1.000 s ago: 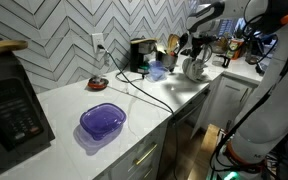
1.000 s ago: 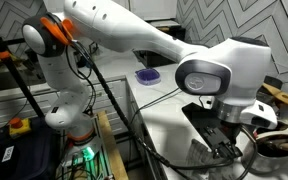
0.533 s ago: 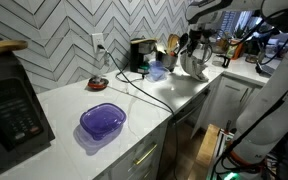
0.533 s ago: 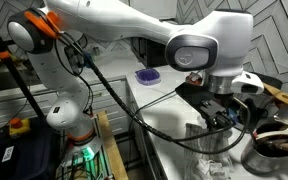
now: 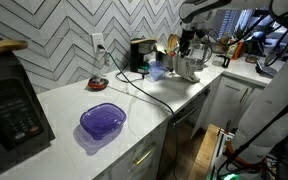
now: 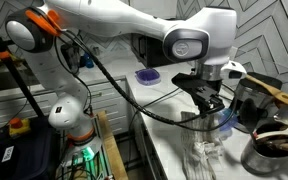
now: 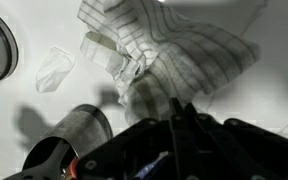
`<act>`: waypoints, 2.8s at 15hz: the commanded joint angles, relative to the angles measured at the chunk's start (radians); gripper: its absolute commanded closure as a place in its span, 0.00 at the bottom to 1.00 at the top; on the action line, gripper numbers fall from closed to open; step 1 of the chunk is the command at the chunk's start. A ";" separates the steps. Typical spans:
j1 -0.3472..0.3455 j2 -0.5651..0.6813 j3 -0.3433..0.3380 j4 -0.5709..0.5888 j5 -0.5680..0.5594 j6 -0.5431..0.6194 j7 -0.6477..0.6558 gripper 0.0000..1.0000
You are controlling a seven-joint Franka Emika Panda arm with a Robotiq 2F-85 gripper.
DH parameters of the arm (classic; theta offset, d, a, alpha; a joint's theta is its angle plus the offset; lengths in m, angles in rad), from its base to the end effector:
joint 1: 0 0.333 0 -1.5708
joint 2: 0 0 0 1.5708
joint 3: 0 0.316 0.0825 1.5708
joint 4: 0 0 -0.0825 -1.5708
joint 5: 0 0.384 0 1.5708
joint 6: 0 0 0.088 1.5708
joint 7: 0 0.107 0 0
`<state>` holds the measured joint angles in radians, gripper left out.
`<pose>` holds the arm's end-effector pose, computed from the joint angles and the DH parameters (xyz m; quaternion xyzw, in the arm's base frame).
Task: Fold the tea towel a quarter way in from left to right, fold the tea towel a quarter way in from right to left, fold the tea towel in half from left to right
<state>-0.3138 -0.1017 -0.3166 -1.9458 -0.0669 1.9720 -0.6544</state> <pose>0.4337 -0.3286 0.5338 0.9977 0.0229 0.0399 0.0495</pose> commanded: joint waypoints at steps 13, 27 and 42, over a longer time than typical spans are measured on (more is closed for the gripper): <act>-0.094 0.236 -0.070 0.025 0.058 0.116 -0.117 0.99; -0.188 0.320 -0.063 0.020 0.117 0.247 -0.241 0.99; -0.205 0.351 -0.080 0.075 0.024 0.216 -0.195 0.03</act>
<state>-0.5037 0.2417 -0.3968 -1.8949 -0.0231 2.2149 -0.8598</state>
